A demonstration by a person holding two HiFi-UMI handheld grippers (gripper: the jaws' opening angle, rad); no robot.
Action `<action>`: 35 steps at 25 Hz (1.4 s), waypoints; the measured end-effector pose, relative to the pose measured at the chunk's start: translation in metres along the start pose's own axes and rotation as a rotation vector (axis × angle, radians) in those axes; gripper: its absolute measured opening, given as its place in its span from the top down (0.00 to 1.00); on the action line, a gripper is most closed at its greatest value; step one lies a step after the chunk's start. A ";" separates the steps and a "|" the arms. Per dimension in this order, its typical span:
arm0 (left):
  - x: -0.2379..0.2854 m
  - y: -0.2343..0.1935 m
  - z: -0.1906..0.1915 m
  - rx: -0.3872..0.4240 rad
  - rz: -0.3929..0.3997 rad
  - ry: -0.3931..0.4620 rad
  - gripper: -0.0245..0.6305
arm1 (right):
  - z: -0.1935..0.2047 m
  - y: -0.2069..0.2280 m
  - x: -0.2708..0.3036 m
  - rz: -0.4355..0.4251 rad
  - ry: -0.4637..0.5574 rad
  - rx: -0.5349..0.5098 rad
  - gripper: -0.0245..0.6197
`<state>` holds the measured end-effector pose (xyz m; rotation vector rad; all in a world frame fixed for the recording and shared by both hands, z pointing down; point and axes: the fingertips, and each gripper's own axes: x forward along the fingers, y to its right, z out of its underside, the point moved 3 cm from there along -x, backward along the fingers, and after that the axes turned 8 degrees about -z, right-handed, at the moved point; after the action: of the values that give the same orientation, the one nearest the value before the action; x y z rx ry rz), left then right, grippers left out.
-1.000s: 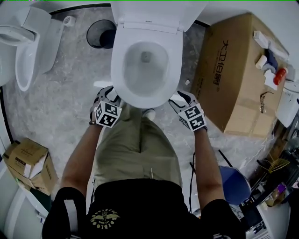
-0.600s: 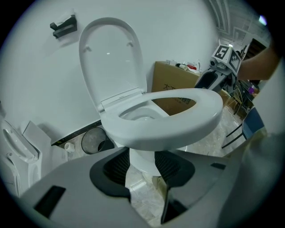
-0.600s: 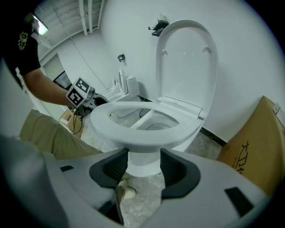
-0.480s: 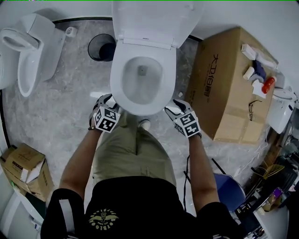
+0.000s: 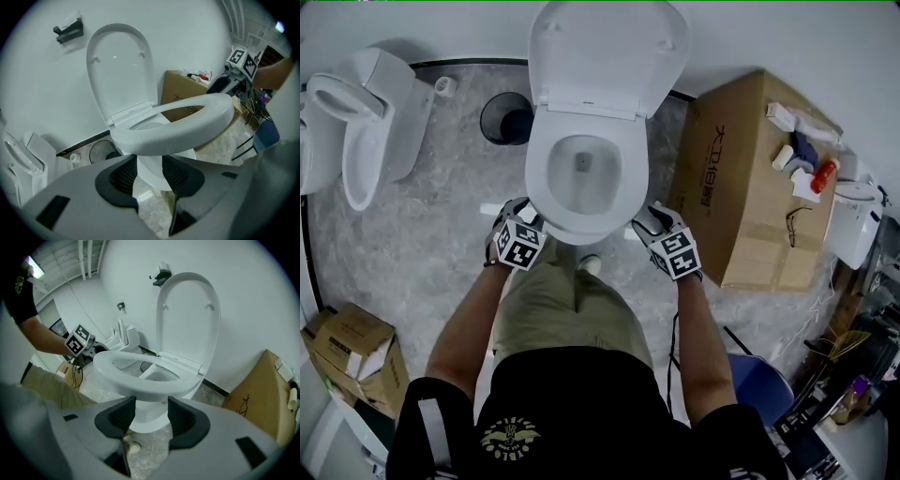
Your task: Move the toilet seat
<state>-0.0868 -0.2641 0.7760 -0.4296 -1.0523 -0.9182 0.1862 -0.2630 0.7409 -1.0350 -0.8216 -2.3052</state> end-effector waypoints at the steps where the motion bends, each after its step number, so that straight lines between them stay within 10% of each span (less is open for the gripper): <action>1: -0.002 -0.003 -0.004 0.002 -0.002 0.004 0.69 | -0.005 0.001 -0.003 0.008 0.007 -0.001 0.60; 28: -0.032 -0.069 -0.104 0.029 0.049 0.080 0.73 | -0.117 0.031 -0.052 0.251 0.074 0.035 0.74; 35: -0.033 -0.082 -0.121 0.033 0.056 0.097 0.73 | -0.136 0.028 -0.053 0.164 0.086 0.007 0.72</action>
<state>-0.0931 -0.3809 0.6819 -0.3815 -0.9615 -0.8627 0.1682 -0.3668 0.6364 -0.9567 -0.6842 -2.1901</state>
